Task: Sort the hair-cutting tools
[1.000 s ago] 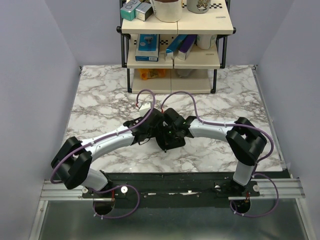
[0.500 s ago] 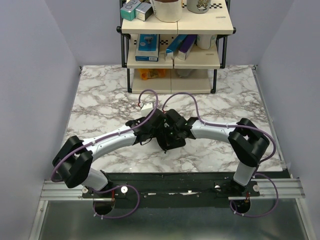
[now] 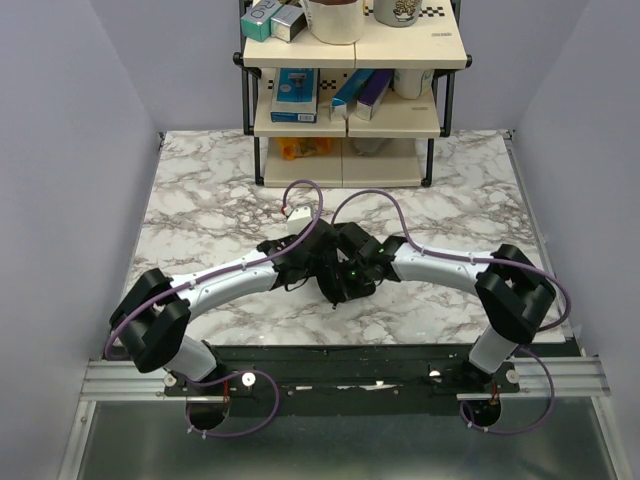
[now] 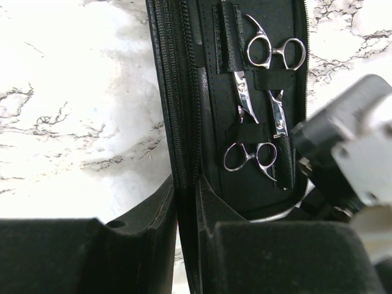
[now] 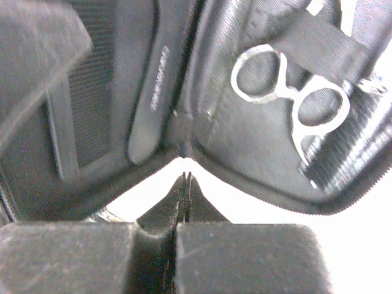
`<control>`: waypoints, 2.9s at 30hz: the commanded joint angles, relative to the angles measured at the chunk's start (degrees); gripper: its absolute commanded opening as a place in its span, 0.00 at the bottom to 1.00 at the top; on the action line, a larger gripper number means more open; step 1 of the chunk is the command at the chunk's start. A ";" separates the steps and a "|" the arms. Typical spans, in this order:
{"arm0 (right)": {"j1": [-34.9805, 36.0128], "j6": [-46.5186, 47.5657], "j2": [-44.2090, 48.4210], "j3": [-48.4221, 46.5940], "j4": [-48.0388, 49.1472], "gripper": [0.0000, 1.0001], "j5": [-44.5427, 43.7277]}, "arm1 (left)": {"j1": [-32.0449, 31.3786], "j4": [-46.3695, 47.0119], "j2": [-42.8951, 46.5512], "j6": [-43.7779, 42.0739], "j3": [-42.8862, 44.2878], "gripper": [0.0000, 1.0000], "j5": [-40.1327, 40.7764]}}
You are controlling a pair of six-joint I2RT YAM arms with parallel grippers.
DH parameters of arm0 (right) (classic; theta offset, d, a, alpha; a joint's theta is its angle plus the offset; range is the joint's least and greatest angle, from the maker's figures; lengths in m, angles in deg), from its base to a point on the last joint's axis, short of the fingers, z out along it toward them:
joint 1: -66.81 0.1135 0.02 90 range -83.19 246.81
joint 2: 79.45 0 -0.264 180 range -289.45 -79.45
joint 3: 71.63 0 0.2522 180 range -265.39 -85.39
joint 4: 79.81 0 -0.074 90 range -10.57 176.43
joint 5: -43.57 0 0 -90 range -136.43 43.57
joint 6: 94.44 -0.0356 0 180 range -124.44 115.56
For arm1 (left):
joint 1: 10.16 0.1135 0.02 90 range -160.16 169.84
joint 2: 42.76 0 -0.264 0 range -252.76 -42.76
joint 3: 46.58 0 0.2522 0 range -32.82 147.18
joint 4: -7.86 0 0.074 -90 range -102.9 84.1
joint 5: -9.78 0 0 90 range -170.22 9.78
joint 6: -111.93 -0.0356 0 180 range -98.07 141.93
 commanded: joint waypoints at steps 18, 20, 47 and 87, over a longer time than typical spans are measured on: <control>0.59 -2.01 -7.58 -6.75 4.17 0.01 -6.36 | -0.30 -1.87 0.86 -0.99 1.15 0.22 3.88; 0.50 -2.01 -7.75 -6.30 4.62 0.01 -6.10 | -0.30 -1.87 0.78 -1.08 0.98 0.22 3.88; 1.20 -0.25 9.29 4.70 -1.44 0.01 -1.78 | -0.30 -0.73 -2.74 -1.34 2.38 0.22 4.76; -15.32 -1.14 -5.82 2.31 10.33 0.01 -3.55 | -2.76 -1.61 -9.24 -5.47 11.70 0.27 2.30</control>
